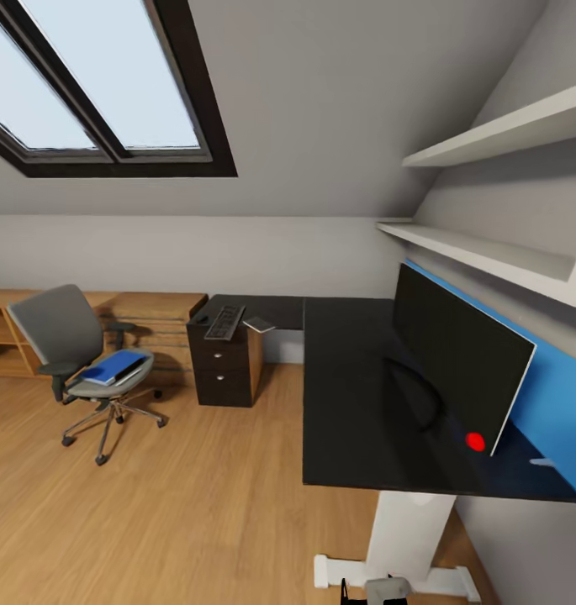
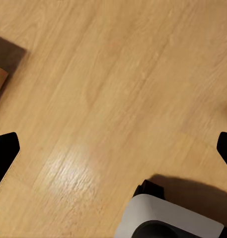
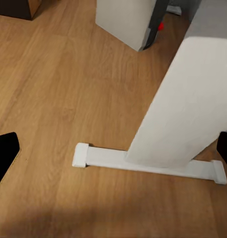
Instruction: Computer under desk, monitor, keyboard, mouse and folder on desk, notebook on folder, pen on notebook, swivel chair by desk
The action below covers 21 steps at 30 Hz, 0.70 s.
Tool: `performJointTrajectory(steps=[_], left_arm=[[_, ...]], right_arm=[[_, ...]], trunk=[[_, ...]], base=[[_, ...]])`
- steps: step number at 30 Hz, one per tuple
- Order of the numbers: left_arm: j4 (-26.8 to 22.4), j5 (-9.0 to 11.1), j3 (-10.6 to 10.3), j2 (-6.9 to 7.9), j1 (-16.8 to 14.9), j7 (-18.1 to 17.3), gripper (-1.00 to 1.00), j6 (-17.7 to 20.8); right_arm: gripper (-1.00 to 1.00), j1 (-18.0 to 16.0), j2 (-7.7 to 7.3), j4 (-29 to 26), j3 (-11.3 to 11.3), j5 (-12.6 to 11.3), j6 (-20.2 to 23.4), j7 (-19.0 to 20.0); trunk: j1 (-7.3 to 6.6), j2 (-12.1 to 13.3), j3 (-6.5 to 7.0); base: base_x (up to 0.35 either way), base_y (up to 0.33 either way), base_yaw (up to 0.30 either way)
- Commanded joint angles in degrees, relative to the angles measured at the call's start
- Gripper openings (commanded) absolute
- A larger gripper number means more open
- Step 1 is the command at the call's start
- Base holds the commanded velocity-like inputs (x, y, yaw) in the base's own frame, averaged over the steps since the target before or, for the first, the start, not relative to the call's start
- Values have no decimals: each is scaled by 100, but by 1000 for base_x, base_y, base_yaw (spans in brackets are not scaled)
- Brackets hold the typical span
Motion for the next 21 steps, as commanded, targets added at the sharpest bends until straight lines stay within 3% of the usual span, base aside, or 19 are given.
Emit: performJointTrajectory(steps=[1, 21], left_arm=[[5, 56, -20, 1, -4, -2, 100, -19], [5, 56, -20, 1, -4, -2, 100, -19]], right_arm=[[100, -6, 0, 6, 50, -48, -21, -24], [100, -6, -1, 6, 56, -45, -21, -24]], trunk=[[4, -5, -8], [4, -5, -8]], base=[[260, 251, 0], [260, 251, 0]])
